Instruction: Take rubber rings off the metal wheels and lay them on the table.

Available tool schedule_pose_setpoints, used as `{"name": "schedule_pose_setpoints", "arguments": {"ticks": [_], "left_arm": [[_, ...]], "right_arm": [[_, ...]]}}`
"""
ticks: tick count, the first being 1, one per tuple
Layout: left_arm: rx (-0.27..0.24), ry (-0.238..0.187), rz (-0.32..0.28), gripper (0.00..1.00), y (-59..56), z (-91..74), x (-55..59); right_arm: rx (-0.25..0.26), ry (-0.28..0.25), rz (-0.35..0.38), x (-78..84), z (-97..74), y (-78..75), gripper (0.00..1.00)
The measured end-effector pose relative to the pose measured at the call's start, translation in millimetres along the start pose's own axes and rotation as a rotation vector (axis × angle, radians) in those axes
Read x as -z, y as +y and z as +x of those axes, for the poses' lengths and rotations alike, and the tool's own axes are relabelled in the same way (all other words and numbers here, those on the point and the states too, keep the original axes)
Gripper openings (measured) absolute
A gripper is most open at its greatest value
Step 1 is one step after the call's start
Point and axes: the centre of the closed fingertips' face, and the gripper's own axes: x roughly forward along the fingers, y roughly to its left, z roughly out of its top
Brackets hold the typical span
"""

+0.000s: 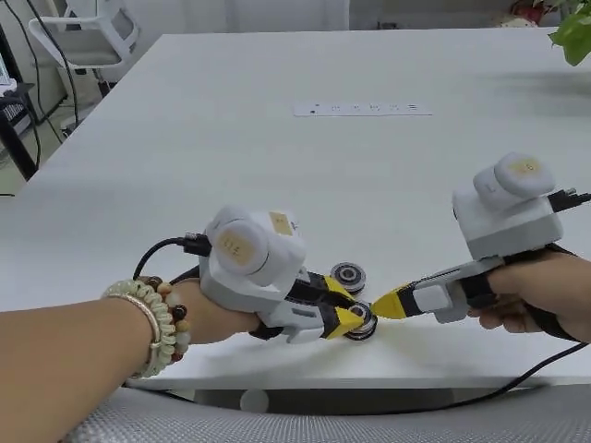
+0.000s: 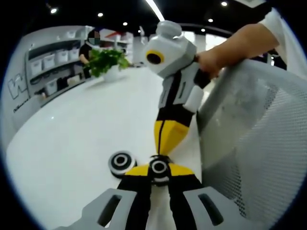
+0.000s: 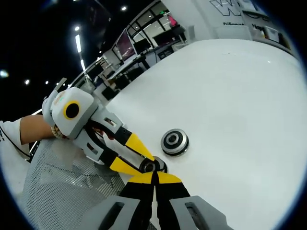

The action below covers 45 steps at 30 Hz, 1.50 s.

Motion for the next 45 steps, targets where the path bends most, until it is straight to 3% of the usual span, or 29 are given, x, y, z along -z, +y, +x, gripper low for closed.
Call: {"name": "schedule_pose_setpoints", "arguments": {"ticks": [32,35,36,38,40,45], "left_arm": [[-0.006,0.006,0.007,0.13,-0.6,0.0,-0.1],[-0.006,0.007,0.008,0.13,-0.5,-0.1,-0.1],[-0.007,0.006,0.008,0.13,-0.4,-0.2,-0.2],[-0.007,0.006,0.007,0.13,-0.4,-0.3,-0.3],[-0.008,0.006,0.006,0.14,-0.6,-0.4,-0.3],[-0.012,0.008,0.005,0.14,-0.7,-0.5,-0.2]], "right_arm": [[-0.034,-0.021,-0.029,-5.3,1.5,6.6,0.0],[-0.055,-0.026,-0.037,-6.3,1.9,10.7,0.0],[-0.102,-0.086,-0.03,-17.1,1.9,20.3,0.0],[-0.041,-0.084,-0.052,-19.7,-0.4,11.2,0.0],[-0.005,-0.018,-0.056,-5.8,0.5,2.8,0.0],[0.0,-0.005,-0.065,-3.0,2.4,1.9,0.0]]}}
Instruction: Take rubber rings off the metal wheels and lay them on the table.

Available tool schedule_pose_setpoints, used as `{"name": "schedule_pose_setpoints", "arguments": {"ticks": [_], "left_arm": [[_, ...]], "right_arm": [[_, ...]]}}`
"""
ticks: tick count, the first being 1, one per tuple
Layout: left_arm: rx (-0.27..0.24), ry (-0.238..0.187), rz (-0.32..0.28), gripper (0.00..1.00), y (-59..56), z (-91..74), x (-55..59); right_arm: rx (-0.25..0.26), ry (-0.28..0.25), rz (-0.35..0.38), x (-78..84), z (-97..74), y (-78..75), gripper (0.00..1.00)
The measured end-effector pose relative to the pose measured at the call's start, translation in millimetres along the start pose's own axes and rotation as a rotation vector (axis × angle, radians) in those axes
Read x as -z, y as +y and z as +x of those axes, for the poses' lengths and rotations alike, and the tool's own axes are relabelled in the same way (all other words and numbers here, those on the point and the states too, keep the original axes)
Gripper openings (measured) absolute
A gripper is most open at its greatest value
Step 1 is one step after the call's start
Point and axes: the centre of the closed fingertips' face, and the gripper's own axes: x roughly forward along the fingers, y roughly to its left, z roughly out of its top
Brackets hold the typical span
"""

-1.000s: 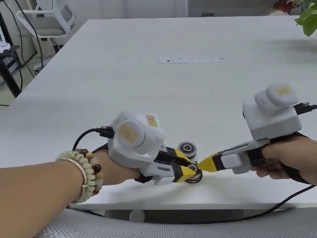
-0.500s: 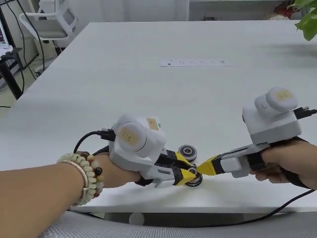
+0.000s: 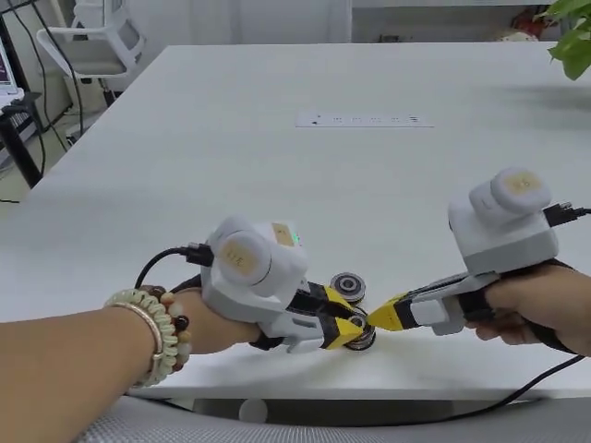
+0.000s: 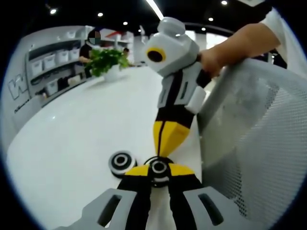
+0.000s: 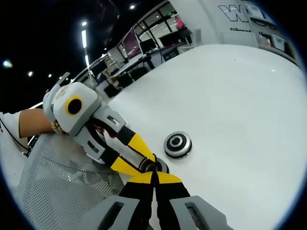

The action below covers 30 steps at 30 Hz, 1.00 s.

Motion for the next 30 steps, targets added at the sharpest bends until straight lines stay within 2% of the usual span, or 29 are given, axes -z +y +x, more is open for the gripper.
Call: {"name": "schedule_pose_setpoints", "arguments": {"ticks": [10,15,17,26,30], "left_arm": [[-0.007,0.0,-0.004,0.14,-1.3,0.1,-0.2],[-0.012,0.001,-0.031,0.14,-0.8,0.4,-0.7],[-0.014,0.005,-0.065,0.14,-0.2,0.7,-0.7],[0.011,0.014,-0.1,0.21,-5.5,1.0,-2.0],[0.029,0.013,-0.082,0.25,-8.9,0.1,-2.2]], "right_arm": [[0.022,0.021,-0.027,4.2,1.6,-4.3,0.0],[0.015,0.015,-0.026,2.3,1.4,-3.1,0.0],[0.014,0.01,-0.03,1.1,1.1,-2.2,0.0],[0.017,0.017,-0.039,1.1,0.8,-1.9,0.0],[0.022,0.021,-0.037,1.3,0.1,-1.4,0.0]]}}
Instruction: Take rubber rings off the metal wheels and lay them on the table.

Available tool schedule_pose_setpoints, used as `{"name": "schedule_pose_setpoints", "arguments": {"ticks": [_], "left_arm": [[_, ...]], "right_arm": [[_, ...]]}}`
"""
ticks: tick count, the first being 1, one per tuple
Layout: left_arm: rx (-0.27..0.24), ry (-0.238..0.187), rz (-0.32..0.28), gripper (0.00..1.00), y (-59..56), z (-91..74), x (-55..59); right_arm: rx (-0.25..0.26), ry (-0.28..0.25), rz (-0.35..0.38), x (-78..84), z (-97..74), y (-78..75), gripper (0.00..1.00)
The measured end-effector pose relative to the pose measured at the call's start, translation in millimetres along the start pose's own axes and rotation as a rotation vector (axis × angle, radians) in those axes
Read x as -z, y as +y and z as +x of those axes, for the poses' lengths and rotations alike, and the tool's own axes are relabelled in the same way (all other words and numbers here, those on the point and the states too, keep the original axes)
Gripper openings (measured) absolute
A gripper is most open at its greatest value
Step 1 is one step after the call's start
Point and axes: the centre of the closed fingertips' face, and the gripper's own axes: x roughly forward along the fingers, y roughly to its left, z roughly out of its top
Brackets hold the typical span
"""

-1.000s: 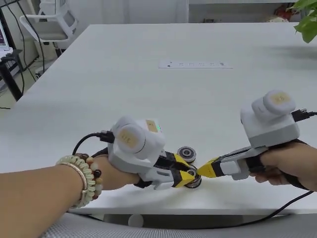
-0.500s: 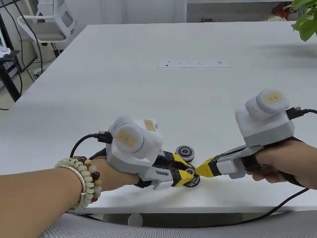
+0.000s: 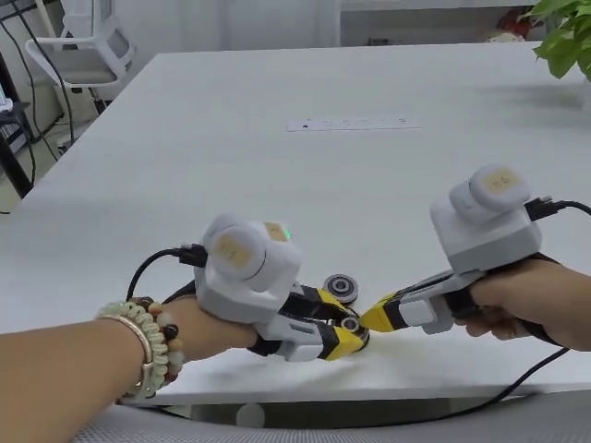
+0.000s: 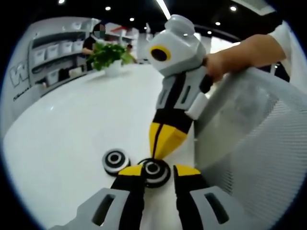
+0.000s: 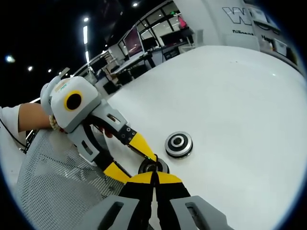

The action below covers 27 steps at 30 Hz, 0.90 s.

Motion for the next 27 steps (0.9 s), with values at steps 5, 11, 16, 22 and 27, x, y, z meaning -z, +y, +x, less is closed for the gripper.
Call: {"name": "schedule_pose_setpoints", "arguments": {"ticks": [5,11,16,22,27], "left_arm": [[0.031,-0.025,-0.002,0.24,-4.8,-4.0,-7.9],[0.061,-0.033,0.016,0.33,-12.4,-8.3,-15.0],[0.069,-0.069,0.028,0.43,-16.0,-15.0,-31.9],[0.044,-0.096,0.105,0.5,-11.3,-34.1,-52.4],[-0.002,-0.086,0.144,0.57,-2.5,-55.1,-51.7]], "right_arm": [[-0.002,-0.007,0.009,-2.2,-0.9,0.0,0.0],[0.003,-0.021,0.025,-5.3,-3.1,0.4,0.0],[0.007,-0.026,0.032,-6.5,-4.7,0.2,0.0],[0.01,-0.044,0.045,-10.2,-7.1,-0.6,0.0],[0.014,-0.069,0.045,-15.9,-10.0,-1.8,0.0]]}}
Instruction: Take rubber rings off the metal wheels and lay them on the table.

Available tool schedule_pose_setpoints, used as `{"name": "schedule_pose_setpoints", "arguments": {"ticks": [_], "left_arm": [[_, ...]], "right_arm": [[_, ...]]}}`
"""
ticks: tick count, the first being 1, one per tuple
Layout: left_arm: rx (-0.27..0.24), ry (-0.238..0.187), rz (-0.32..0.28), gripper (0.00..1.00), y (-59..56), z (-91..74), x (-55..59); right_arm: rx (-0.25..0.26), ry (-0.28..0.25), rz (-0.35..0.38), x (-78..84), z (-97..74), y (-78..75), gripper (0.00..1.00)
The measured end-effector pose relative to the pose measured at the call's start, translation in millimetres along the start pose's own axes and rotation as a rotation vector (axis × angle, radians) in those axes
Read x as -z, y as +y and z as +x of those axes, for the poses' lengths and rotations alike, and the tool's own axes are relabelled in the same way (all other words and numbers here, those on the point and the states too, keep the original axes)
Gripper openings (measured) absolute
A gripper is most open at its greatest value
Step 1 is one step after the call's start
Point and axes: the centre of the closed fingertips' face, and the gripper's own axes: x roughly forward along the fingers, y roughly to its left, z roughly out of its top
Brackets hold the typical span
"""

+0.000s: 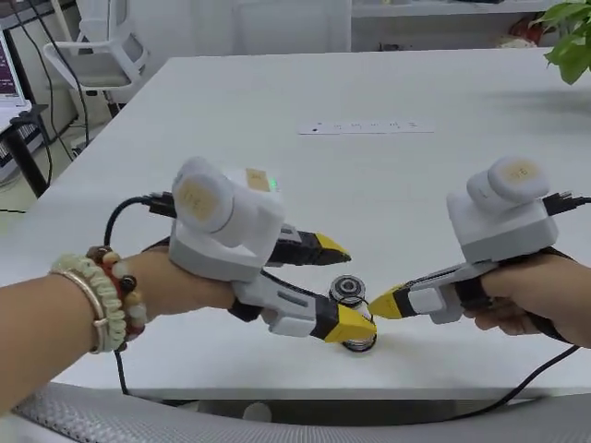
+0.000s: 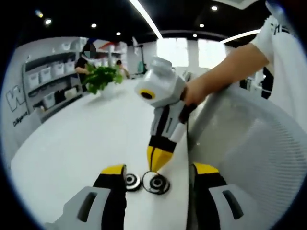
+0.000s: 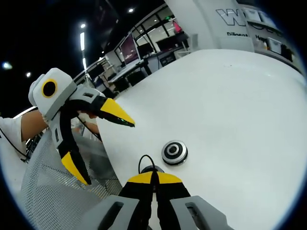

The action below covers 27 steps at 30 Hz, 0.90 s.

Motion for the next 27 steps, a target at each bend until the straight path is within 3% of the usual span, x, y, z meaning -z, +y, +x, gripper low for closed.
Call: {"name": "schedule_pose_setpoints", "arguments": {"ticks": [6,13,19,27], "left_arm": [[-0.05,-0.032,-0.029,0.65,4.8,-31.1,-8.0],[-0.156,-0.072,-0.059,0.73,8.1,-63.1,-10.7],[-0.223,-0.072,-0.081,0.76,2.5,-87.7,-2.2],[-0.281,-0.066,-0.124,0.76,-3.0,-105.8,13.7]], "right_arm": [[-0.014,-0.036,-0.026,-7.5,-2.8,2.3,0.0],[-0.032,-0.077,-0.055,-17.2,-5.2,7.3,0.0],[-0.054,-0.104,-0.043,-23.9,-7.1,11.7,0.0],[-0.082,-0.125,-0.021,-30.7,-13.4,26.3,0.0]]}}
